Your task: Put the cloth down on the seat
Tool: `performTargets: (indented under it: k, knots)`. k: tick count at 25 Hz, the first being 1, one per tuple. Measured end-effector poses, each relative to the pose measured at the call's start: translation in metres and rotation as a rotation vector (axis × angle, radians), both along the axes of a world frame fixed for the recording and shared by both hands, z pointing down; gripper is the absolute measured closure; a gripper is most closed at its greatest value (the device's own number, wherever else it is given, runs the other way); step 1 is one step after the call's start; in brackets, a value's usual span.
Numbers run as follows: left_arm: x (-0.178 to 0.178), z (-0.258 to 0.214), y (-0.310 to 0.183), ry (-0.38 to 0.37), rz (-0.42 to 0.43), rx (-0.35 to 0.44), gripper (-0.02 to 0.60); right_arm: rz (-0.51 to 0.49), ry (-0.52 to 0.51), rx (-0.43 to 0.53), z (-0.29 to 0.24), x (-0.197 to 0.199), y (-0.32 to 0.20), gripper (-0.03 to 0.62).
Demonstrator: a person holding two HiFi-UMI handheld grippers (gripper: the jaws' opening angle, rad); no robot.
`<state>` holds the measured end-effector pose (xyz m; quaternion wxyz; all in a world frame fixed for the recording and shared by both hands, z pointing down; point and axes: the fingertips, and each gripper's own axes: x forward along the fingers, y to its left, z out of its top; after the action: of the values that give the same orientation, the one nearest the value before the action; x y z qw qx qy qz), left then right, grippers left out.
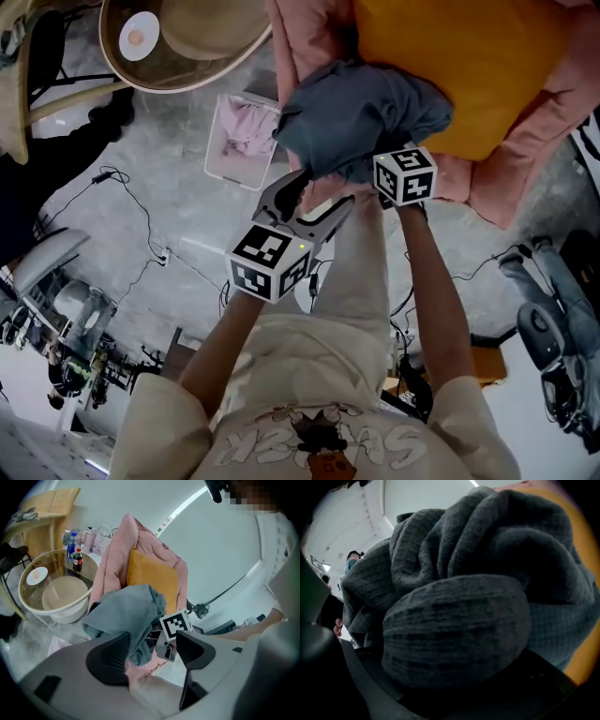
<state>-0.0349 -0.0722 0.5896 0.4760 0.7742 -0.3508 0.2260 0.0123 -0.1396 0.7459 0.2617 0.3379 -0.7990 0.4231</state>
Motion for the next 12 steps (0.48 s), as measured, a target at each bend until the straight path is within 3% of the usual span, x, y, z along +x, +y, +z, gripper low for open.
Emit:
performTargets:
  k: [3, 8, 12]
  knots:
    - [-0.001, -0.002, -0.003, -0.020, -0.003, 0.018, 0.290, 0.010, -0.001, -0.013, -0.003, 0.003, 0.001, 0.372]
    - [0.001, -0.004, 0.001, -0.017, -0.030, -0.009, 0.295, 0.012, 0.004, -0.027, -0.001, 0.005, 0.013, 0.372]
    - [0.011, -0.004, 0.007, -0.017, -0.003, -0.017, 0.295, -0.043, 0.079, -0.070, 0.015, 0.020, 0.035, 0.372]
